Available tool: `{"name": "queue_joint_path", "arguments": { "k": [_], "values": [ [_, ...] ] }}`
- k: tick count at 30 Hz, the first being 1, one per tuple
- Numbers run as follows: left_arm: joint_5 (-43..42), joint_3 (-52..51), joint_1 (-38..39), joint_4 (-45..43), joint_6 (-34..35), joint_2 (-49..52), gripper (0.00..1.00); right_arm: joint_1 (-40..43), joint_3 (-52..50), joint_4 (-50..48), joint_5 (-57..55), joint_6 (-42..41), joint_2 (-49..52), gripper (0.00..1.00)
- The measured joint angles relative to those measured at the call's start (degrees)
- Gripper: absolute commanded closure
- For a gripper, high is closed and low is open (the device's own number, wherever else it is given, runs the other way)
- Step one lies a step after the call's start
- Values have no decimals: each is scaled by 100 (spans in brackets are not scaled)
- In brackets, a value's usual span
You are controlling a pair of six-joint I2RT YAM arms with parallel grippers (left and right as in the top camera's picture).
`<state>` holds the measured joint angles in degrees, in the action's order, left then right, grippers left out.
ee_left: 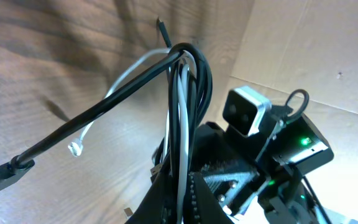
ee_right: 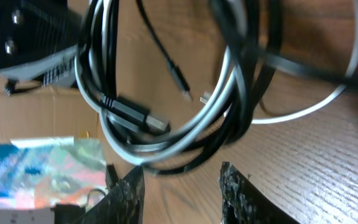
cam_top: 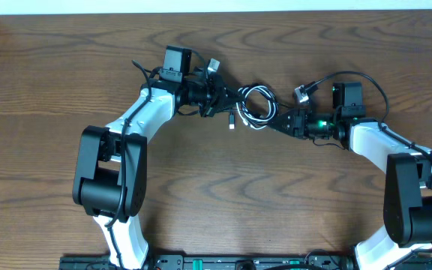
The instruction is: Untangle cables
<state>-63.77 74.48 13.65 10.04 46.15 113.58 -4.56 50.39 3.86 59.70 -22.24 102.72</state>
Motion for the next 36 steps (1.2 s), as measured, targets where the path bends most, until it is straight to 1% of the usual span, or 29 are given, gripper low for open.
{"name": "queue_joint_path", "arguments": {
  "k": [3,5,8,13,14,15,18,20,21,23,24,28,36],
  "values": [
    [-170,-4,0,-59,48,0,92,0,-9,-310,-44,-291,0,55],
    [-372,-9,0,-315,70,0,92,0,-13,-595,-63,-516,0,50],
    [-761,-13,0,-863,94,0,92,0,-13,-970,-144,-824,0,35],
    [-1268,-17,46,-1620,118,0,93,-2,-15,-1045,-361,-1130,0,34],
    [-1349,-17,68,-1773,127,0,92,-2,-15,-1001,-439,-1158,0,37],
    [-1475,-24,107,-2009,109,0,92,-2,-15,-962,-527,-1172,0,42],
    [-1803,-31,293,-2658,111,0,92,-7,-15,-859,-881,-1174,0,71],
    [-1980,-33,452,-2885,120,0,92,-17,-13,-756,-1058,-1141,-2,83],
    [-2004,-33,518,-2914,122,0,93,-24,-11,-693,-1128,-1084,-2,86],
    [-2017,-63,649,-2911,125,0,92,-39,0,-509,-1276,-990,-24,97],
    [-2015,-76,682,-2907,125,2,93,-44,4,-435,-1362,-916,-35,99],
    [-2229,-81,621,-2986,101,-11,93,-35,-4,-39,-2243,-651,-33,99],
    [-2297,-92,339,-2979,-122,-11,93,-24,-4,-42,-2656,-175,-33,99]
  ]
}}
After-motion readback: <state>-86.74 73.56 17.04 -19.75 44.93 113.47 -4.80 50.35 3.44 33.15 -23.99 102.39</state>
